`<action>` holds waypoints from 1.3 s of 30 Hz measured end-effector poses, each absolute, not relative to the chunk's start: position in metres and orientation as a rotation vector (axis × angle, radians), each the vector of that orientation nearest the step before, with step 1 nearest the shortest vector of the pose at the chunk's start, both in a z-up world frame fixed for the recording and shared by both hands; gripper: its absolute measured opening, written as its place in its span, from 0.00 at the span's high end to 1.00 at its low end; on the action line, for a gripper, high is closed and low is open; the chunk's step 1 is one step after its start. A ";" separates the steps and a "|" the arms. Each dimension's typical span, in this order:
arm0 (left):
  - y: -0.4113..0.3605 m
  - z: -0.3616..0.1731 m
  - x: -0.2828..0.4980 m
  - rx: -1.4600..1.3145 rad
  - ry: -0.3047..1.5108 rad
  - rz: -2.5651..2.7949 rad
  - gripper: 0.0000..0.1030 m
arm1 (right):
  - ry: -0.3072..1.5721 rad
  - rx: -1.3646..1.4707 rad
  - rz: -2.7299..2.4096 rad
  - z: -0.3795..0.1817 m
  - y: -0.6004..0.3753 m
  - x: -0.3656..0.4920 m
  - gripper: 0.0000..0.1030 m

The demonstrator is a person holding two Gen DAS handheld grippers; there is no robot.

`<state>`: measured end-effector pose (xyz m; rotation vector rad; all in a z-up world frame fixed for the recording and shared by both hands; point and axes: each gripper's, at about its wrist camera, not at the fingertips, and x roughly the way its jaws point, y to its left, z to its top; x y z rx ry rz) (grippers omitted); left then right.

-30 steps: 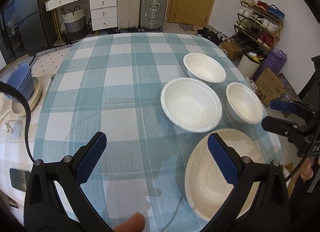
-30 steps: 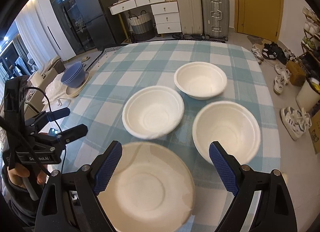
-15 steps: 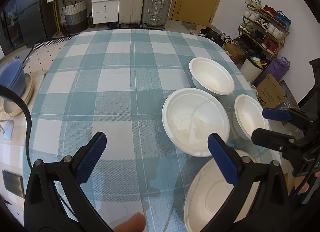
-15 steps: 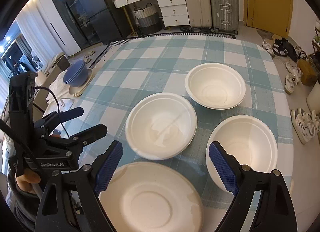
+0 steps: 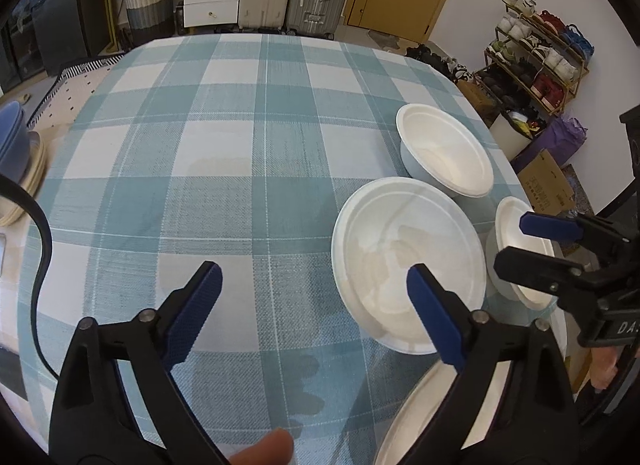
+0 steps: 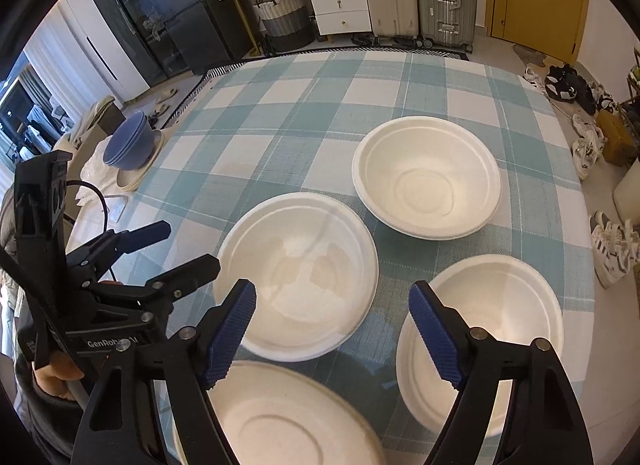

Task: Organize plates and bowls
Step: 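Move both grippers to the rim of the nearest white bowl, then close both grippers on opposite sides of the white bowl rim, then lift the white bowl with both grippers and lower it into another white bowl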

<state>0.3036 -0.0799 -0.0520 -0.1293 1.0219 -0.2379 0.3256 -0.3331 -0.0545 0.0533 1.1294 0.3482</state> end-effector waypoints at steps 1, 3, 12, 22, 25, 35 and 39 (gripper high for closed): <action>-0.081 -0.054 0.305 -0.129 1.023 -0.242 0.11 | 1.137 0.055 0.350 -0.057 -0.332 0.328 0.24; -0.084 -0.058 0.307 -0.122 1.023 -0.247 0.13 | 1.147 0.055 0.355 -0.062 -0.330 0.332 0.26; -0.090 -0.069 0.318 -0.137 1.064 -0.243 0.30 | 1.192 0.032 0.339 -0.078 -0.327 0.347 0.36; -0.100 -0.086 0.329 -0.103 1.099 -0.249 0.72 | 1.243 0.032 0.351 -0.101 -0.326 0.358 0.67; -0.104 -0.090 0.330 -0.101 1.112 -0.264 0.85 | 1.245 0.039 0.338 -0.105 -0.327 0.359 0.85; -0.106 -0.083 0.330 -0.076 1.099 -0.252 0.89 | 1.225 0.057 0.342 -0.099 -0.328 0.357 0.87; -0.102 -0.069 0.330 -0.077 1.088 -0.251 0.90 | 1.213 0.062 0.356 -0.089 -0.327 0.355 0.87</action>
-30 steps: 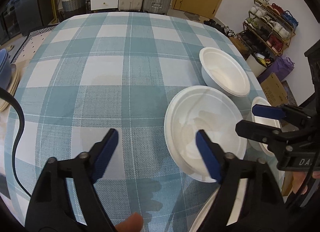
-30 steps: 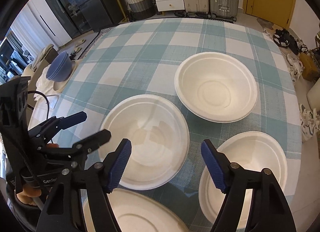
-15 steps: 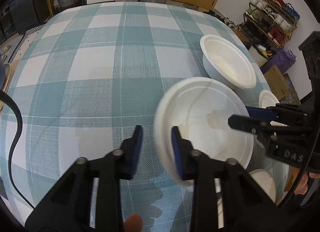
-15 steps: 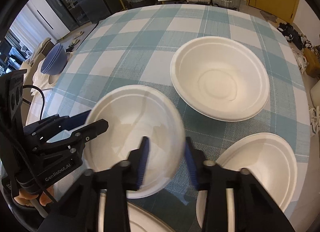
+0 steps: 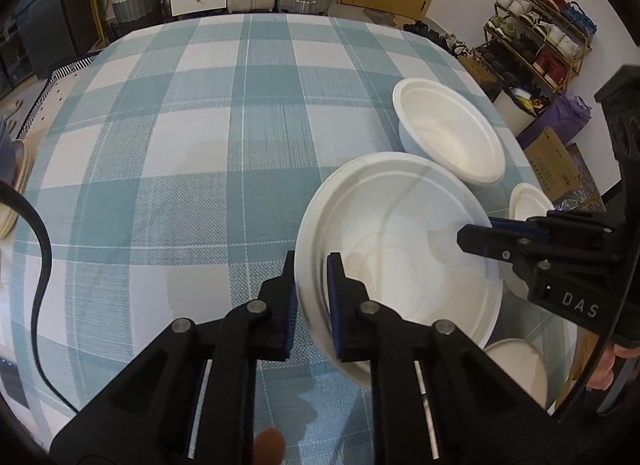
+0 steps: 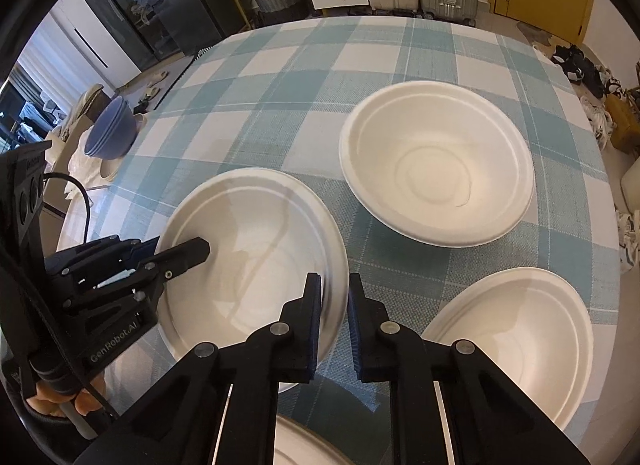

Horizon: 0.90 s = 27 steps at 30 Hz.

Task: Organize plates and bowls
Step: 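Lift the white bowl with both grippers and lower it into another white bowl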

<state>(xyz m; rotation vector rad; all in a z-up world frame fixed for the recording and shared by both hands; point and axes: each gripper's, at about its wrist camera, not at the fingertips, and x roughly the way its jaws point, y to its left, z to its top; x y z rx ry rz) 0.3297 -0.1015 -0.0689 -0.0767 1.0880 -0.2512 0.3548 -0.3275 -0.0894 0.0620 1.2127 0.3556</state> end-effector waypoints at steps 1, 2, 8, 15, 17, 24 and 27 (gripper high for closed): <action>-0.100 -0.065 0.329 -0.075 1.085 -0.250 0.90 | 1.207 0.061 0.357 -0.086 -0.327 0.354 0.87; -0.100 -0.061 0.329 -0.070 1.082 -0.247 0.90 | 1.199 0.060 0.357 -0.082 -0.327 0.353 0.87; -0.103 -0.041 0.325 -0.072 1.061 -0.254 0.90 | 1.164 0.059 0.346 -0.059 -0.333 0.343 0.87; -0.133 -0.021 0.318 -0.062 1.048 -0.299 0.90 | 1.146 0.063 0.299 -0.041 -0.363 0.328 0.87; -0.147 -0.016 0.316 -0.052 1.043 -0.317 0.90 | 1.140 0.069 0.283 -0.037 -0.374 0.323 0.87; -0.202 -0.010 0.311 -0.021 1.055 -0.380 0.90 | 1.129 0.102 0.201 -0.032 -0.423 0.307 0.87; -0.227 -0.013 0.309 -0.014 1.066 -0.404 0.90 | 1.130 0.121 0.175 -0.035 -0.444 0.301 0.87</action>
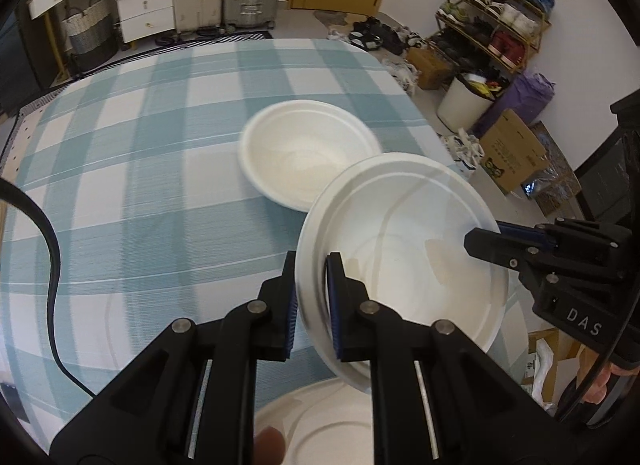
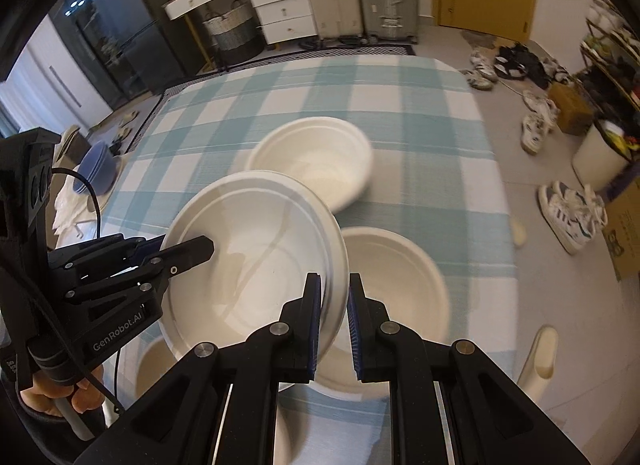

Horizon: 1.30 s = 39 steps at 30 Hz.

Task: Organize plates and bowls
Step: 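Lift the white bowl with both grippers and lower it into another white bowl, then open both grippers to release the bowl inside the other bowl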

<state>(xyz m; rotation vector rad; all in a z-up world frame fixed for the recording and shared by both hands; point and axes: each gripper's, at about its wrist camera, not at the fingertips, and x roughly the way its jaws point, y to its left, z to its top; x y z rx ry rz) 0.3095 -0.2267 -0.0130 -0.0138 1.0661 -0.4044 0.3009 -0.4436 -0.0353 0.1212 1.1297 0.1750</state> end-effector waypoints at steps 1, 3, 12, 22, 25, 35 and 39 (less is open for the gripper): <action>-0.233 -0.014 0.309 -0.009 1.069 -0.410 0.90 | 1.130 0.124 0.167 -0.036 -0.448 0.300 0.87; -0.248 -0.015 0.306 0.007 1.071 -0.422 0.90 | 1.131 0.132 0.152 -0.039 -0.459 0.297 0.87; -0.286 -0.027 0.306 0.028 1.092 -0.449 0.90 | 1.149 0.173 0.115 -0.053 -0.491 0.292 0.87; -0.281 -0.052 0.321 0.021 1.123 -0.430 0.89 | 1.187 0.197 0.085 -0.077 -0.505 0.295 0.87; -0.275 -0.053 0.324 0.013 1.124 -0.421 0.80 | 1.196 0.200 0.064 -0.080 -0.510 0.296 0.87; -0.253 -0.049 0.329 -0.017 1.111 -0.385 0.34 | 1.168 0.211 0.054 -0.073 -0.517 0.292 0.64; -0.243 -0.047 0.330 -0.037 1.112 -0.373 0.26 | 1.144 0.208 0.055 -0.066 -0.514 0.291 0.48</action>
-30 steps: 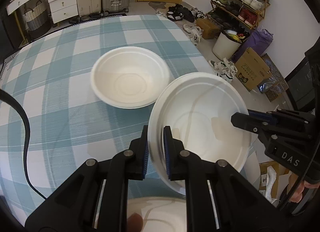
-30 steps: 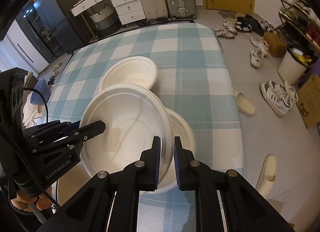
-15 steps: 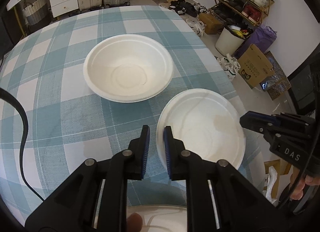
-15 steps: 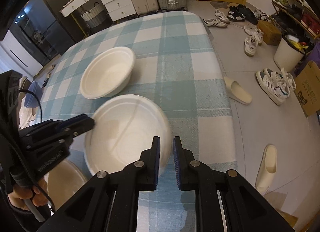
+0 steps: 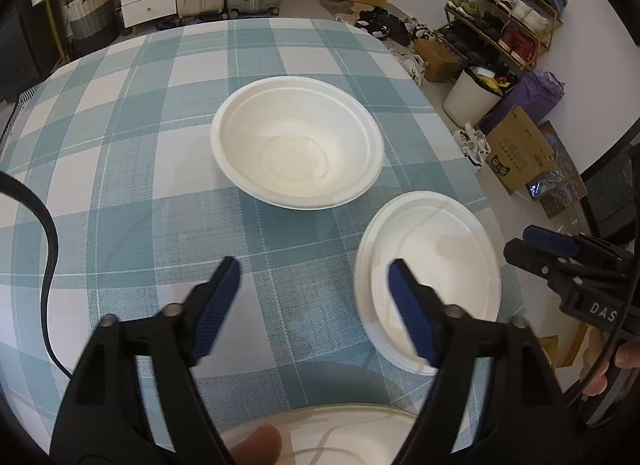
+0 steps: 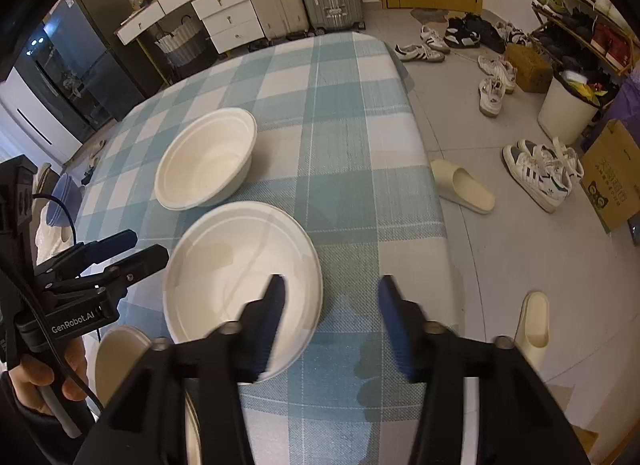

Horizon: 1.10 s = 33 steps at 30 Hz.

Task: Organize plates and bowls
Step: 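Open both grippers to release the bowl inside the other bowl, then reposition both grippers on the two-bowl stack rim and close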

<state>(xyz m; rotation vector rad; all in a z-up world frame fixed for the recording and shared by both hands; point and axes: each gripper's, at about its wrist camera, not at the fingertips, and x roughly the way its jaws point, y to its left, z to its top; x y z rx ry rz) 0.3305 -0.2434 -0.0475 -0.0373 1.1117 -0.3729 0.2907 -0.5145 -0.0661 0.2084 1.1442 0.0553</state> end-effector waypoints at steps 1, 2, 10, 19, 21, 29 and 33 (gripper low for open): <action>-0.241 -0.047 0.331 -0.038 1.110 -0.368 0.26 | 1.144 0.209 0.057 -0.065 -0.514 0.291 0.47; -0.239 -0.046 0.331 -0.038 1.112 -0.364 0.25 | 1.142 0.211 0.060 -0.064 -0.513 0.292 0.45; -0.223 -0.042 0.331 -0.052 1.106 -0.354 0.20 | 1.129 0.221 0.068 -0.056 -0.507 0.293 0.30; -0.210 -0.035 0.328 -0.083 1.089 -0.355 0.02 | 1.127 0.216 0.062 -0.053 -0.504 0.293 0.27; -0.209 -0.033 0.328 -0.090 1.086 -0.357 0.02 | 1.126 0.215 0.063 -0.053 -0.504 0.293 0.27; -0.228 -0.033 0.325 -0.058 1.094 -0.384 0.02 | 1.129 0.228 0.072 -0.054 -0.505 0.288 0.26; -0.241 -0.040 0.326 -0.046 1.111 -0.395 0.02 | 1.134 0.237 0.071 -0.057 -0.507 0.286 0.26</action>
